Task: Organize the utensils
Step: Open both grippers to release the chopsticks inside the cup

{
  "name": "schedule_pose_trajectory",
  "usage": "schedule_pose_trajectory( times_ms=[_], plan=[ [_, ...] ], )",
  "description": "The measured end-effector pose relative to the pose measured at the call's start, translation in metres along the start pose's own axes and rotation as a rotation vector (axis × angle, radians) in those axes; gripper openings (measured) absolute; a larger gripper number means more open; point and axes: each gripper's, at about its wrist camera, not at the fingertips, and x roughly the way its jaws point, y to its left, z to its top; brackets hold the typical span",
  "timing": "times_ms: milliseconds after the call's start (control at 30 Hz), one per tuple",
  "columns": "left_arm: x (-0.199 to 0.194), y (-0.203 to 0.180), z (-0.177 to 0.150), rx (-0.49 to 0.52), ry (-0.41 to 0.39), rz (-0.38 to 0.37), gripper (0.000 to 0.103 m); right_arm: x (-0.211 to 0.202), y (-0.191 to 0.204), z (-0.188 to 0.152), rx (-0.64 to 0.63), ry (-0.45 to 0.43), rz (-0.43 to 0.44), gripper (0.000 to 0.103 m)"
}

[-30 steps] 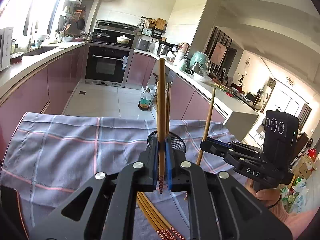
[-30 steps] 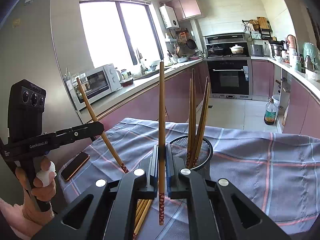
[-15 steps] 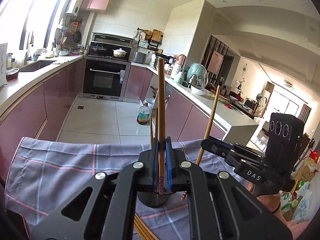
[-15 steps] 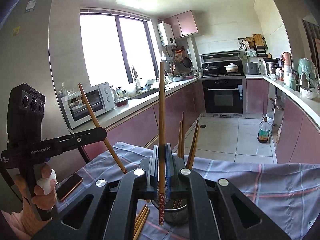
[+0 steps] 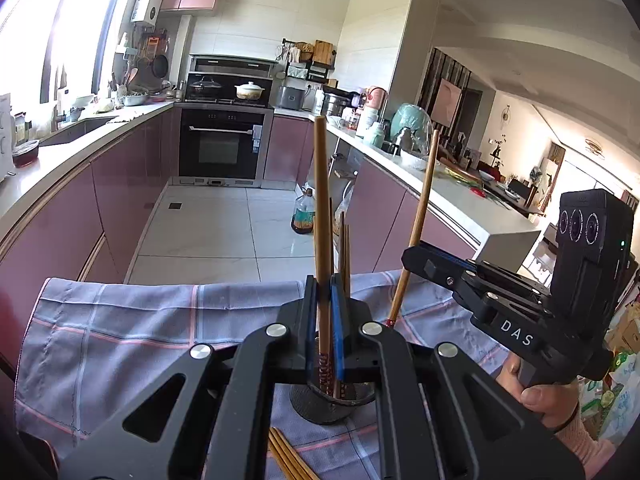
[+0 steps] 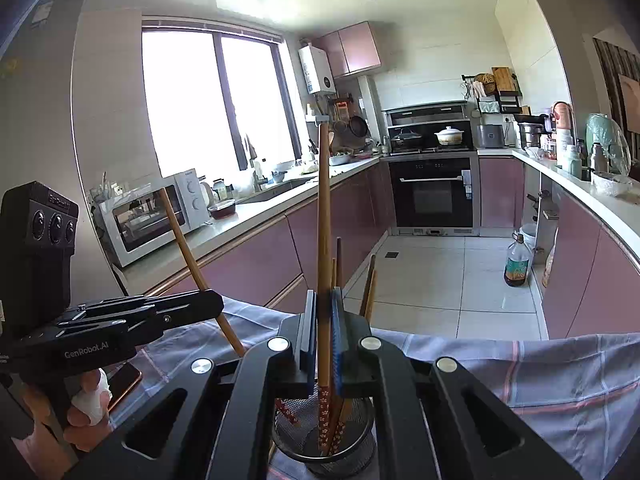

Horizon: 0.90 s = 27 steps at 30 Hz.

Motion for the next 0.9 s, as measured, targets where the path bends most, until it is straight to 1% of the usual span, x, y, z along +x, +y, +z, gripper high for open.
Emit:
schedule_pose_trajectory(
  times_ms=[200,367,500,667,800,900],
  plan=[
    [0.028,0.004,-0.009,0.019,0.058,0.013,0.007,0.022,-0.008,-0.017,0.017,0.07,-0.018,0.005],
    [0.048,0.006,-0.02,0.043,0.121,0.016,0.007,0.036,-0.01,-0.03,0.034,0.14,-0.012,0.005],
    [0.064,0.01,-0.028,0.049,0.172,0.002,0.007,0.041,-0.006,-0.035,0.041,0.174,-0.018,0.006],
    [0.076,0.017,-0.029,0.036,0.189,-0.007,0.008,0.047,-0.01,-0.036,0.051,0.198,-0.031,0.008],
    [0.082,0.023,-0.029,0.015,0.191,0.007,0.008,0.048,-0.013,-0.036,0.064,0.202,-0.04,0.008],
    [0.086,0.028,-0.028,-0.009,0.19,0.01,0.011,0.049,-0.012,-0.036,0.067,0.204,-0.041,0.009]
  ],
)
